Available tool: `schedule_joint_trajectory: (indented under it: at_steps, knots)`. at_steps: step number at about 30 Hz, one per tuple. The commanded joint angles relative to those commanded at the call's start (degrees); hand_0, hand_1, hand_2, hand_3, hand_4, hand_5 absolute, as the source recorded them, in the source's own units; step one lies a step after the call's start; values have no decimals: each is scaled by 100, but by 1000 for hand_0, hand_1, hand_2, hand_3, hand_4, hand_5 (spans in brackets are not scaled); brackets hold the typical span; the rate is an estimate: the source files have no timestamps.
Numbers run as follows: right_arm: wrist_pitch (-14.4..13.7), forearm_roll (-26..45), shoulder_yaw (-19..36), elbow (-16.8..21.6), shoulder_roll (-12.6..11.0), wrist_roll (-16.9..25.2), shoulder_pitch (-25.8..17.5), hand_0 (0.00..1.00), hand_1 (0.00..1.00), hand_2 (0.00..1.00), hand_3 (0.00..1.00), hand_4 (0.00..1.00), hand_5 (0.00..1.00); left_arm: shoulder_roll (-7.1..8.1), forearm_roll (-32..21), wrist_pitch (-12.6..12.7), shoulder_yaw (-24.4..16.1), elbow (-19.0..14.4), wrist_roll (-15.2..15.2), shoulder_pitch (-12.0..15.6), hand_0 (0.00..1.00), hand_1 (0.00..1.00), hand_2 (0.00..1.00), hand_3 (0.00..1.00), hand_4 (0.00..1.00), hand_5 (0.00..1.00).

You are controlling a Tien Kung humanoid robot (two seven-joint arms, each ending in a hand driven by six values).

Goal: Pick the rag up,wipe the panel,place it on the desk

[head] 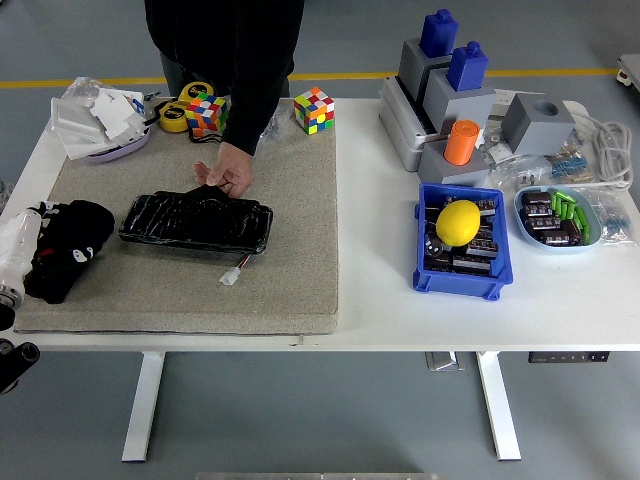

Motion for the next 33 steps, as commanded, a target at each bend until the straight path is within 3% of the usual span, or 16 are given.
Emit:
schedule_joint_trajectory:
  at_steps: [23,24,33]
  knots:
    - [-10,-45,162,10,-3,15,-5,715,617,672,603,998,582,-37,119,118,-66,119,-31,-59,284,380,534,577,821,86]
    - [-12,-38,156,11,-6,16,-3,715,617,673,604,998,582,-43,125,118,-74,122,-42,-56,259,317,520,572,802,64]
    - [3,-33,133,-4,-9,3,14,716,617,673,603,998,582,-44,143,118,-141,83,-129,-44,229,274,513,567,757,38]
